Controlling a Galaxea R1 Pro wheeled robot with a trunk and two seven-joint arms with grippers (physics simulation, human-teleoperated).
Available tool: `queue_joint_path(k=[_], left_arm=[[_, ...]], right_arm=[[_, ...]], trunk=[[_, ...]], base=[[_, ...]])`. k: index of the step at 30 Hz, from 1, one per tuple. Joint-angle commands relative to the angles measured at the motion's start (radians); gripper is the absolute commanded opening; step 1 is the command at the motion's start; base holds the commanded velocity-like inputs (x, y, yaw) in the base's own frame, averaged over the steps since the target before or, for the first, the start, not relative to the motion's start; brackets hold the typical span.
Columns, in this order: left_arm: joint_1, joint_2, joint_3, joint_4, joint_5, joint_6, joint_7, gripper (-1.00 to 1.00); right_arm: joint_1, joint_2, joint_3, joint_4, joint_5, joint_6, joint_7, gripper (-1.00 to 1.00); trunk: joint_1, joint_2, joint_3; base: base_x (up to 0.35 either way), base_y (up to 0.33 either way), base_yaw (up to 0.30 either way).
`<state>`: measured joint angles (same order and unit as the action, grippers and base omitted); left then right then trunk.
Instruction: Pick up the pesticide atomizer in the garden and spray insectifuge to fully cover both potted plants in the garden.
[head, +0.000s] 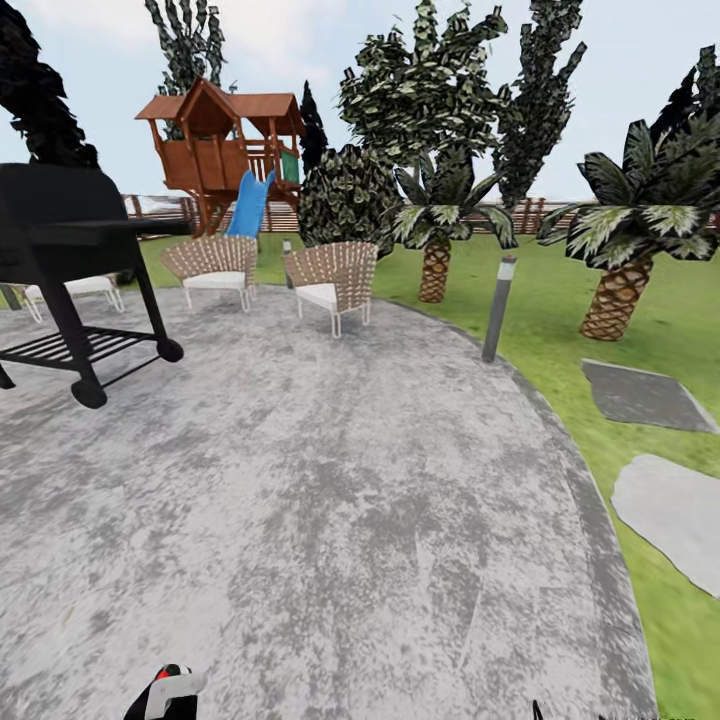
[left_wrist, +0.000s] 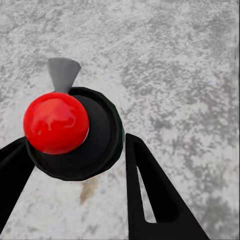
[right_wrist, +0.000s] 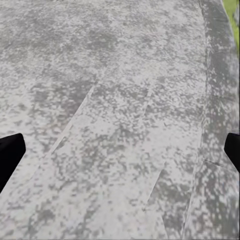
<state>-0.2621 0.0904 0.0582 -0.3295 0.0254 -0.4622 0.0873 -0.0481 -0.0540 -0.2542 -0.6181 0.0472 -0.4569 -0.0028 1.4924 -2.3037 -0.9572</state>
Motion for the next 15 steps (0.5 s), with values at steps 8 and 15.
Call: queue_joint_path(k=[8, 15], left_arm=[[0.000, 0.000, 0.001, 0.000, 0.002, -0.004, 0.000, -1.00], [0.000, 0.000, 0.001, 0.000, 0.002, -0.004, 0.000, -1.00]], right_arm=[[-0.001, 0.000, -0.001, 0.001, 0.005, -0.003, 0.000, 1.00], [-0.001, 0.000, 0.000, 0.004, 0.005, -0.003, 0.000, 1.00]], trunk=[[0.000, 0.000, -0.001], [0.000, 0.000, -0.001]], base=[[0.125, -0.220, -0.300], [0.003, -0.256, -0.300]])
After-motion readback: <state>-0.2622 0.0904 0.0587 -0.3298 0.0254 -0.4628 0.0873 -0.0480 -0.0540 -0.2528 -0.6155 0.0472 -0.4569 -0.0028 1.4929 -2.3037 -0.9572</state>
